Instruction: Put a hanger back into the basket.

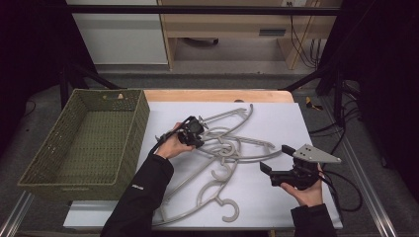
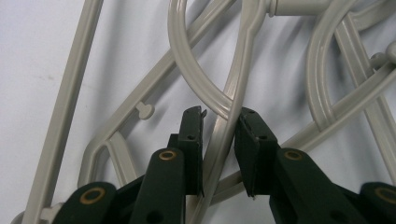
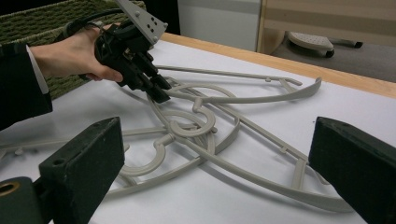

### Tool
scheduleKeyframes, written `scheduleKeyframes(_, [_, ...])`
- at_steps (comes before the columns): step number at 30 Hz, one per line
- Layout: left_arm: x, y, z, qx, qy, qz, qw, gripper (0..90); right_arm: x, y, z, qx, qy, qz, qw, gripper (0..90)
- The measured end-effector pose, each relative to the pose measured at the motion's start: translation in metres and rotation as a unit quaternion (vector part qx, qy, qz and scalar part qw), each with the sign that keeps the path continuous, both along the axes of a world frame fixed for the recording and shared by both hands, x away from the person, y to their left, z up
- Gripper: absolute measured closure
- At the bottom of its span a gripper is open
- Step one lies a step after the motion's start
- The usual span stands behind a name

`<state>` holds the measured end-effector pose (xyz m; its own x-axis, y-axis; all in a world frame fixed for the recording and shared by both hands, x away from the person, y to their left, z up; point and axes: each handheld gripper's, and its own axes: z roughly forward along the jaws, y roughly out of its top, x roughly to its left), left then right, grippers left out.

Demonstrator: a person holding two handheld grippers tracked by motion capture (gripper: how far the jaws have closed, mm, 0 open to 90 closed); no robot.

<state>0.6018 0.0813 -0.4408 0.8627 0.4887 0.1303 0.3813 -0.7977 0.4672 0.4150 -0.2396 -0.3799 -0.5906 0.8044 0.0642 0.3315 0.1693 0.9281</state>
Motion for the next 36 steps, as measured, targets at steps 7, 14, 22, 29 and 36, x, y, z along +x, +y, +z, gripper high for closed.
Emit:
scheduleKeyframes(7, [-0.001,-0.001,0.0,0.007,-0.005,-0.007,0.9999,73.5,0.0,0.0,0.0,0.001,-0.001,0.001,1.0,3.8])
scheduleKeyframes(14, [-0.003,-0.001,0.001,0.011,-0.008,-0.017,0.9998,78.1,0.0,0.0,0.0,0.001,0.0,0.001,1.0,3.9])
scheduleKeyframes(22, [-0.005,-0.002,0.001,0.014,-0.014,-0.019,0.9996,79.8,0.0,0.0,0.0,0.001,0.0,0.0,1.0,4.0])
scheduleKeyframes(29, [-0.008,-0.002,0.006,0.001,-0.024,-0.014,0.9996,80.4,0.0,0.0,0.0,0.001,-0.002,0.0,1.0,4.1])
scheduleKeyframes(36, [-0.013,0.003,0.019,-0.021,-0.034,-0.008,0.9992,80.6,0.0,0.0,0.0,0.001,-0.002,0.0,1.0,4.1])
